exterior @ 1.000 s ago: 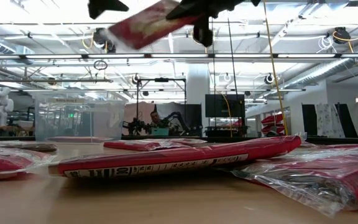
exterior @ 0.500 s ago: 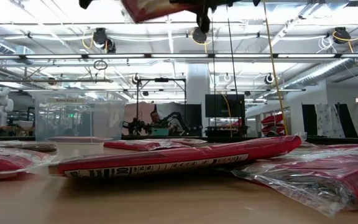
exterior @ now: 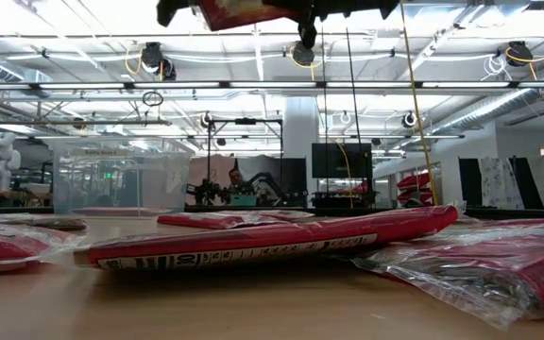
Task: Sort popcorn bags into baskets
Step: Put the popcorn pack into the transparent bin
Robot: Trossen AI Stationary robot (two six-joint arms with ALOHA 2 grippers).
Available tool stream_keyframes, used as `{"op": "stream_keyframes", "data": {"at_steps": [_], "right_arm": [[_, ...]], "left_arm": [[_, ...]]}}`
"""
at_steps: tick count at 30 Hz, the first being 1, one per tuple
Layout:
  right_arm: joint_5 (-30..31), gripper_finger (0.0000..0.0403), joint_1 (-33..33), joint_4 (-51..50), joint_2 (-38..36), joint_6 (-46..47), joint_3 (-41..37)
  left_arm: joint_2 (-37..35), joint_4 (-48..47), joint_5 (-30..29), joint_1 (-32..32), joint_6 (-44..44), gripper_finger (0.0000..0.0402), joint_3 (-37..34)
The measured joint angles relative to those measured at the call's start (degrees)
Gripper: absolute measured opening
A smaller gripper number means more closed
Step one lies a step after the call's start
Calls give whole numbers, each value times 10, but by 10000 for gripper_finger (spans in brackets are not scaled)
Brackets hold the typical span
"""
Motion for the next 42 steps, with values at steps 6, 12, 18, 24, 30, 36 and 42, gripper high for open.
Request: {"op": "stream_keyframes", "data": {"at_steps": [6,12,18,24,30,36,42], "right_arm": [[-22,17,-14,0,0,-5,0],[-37,18,-19,-1,0,-20,0],[-35,43,-19,-4,0,-9,0],[-32,106,-24,-50,-8,30,0],[44,156,-33,-203,-28,1,0],[104,168,-38,-290,-39,-48,0],[114,169,-38,-291,-41,-35,0]], "left_arm": [[13,13,1,6,7,129,0],[13,14,3,7,20,46,0],[13,13,29,21,33,20,0],[1,7,65,61,50,28,0],[-26,-34,100,120,56,20,0],[-43,-115,108,188,35,28,0],[-42,-148,128,266,61,20,0]]}}
